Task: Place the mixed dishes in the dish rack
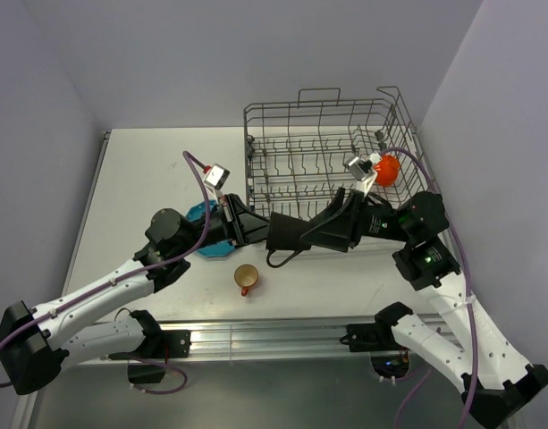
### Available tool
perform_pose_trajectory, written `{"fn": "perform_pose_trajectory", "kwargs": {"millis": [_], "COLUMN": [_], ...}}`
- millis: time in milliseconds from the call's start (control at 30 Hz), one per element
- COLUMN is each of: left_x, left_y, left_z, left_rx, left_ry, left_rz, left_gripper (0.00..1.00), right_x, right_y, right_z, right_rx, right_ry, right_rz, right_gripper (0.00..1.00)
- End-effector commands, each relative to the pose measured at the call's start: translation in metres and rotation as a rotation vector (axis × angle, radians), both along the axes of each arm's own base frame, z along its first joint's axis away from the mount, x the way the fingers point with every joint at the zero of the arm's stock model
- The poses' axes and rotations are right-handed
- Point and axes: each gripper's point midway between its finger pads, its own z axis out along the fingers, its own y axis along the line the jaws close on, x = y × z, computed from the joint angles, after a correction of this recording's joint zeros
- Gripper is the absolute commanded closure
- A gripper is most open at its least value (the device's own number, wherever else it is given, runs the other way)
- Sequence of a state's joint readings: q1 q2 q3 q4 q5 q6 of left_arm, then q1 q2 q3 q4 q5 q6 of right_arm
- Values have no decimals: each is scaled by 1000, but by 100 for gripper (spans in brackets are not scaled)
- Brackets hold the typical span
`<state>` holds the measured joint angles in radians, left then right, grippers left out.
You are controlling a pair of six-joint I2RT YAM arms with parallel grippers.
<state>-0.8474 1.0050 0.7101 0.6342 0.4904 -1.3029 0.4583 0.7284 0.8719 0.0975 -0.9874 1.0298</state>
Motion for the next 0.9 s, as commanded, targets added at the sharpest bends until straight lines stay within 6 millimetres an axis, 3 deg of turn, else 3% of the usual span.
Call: {"fn": "perform_pose_trajectory", "kwargs": {"millis": [0,167,267,333,367,400,433,467,533,567,767,800,867], "left_x": [-5,-5,-5,-5,-4,-5,-6,-7,-7,-6,-9,-5,4], "left_y": [10,9,8,7,6,6,7,7,8,7,16,15,24], "left_z": [30,28,26,24,23,20,19,19,14,9,7,-7,-3], "left_rx": [-101,-101,-105,-101,-99,-97,-99,-102,-89,-62,-8,54,95], "left_ry": [-65,-62,-58,-55,-51,-51,-52,-53,-61,-52,-114,-82,-106], "left_rz": [12,8,0,-6,-10,-13,-15,-19,-10,-6,38,56,147], "left_gripper": [100,100,100,98,91,83,63,52,15,1,1,1,1], "right_x": [-6,-5,-5,-4,-3,-3,-3,-2,-1,0,8,8,11], "right_y": [-1,1,3,4,5,4,4,4,3,2,2,1,1], "right_z": [26,29,27,26,25,26,24,24,24,25,18,18,17], "right_rx": [51,55,56,52,48,46,40,37,29,31,11,8,2], "right_ry": [-89,-87,-83,-79,-82,-84,-79,-89,-95,-96,-82,-78,-82], "right_rz": [5,4,7,4,-1,-3,-6,-14,-37,-44,-87,-93,-111], "right_gripper": [28,34,47,86,100,100,100,100,100,100,100,100,100]}}
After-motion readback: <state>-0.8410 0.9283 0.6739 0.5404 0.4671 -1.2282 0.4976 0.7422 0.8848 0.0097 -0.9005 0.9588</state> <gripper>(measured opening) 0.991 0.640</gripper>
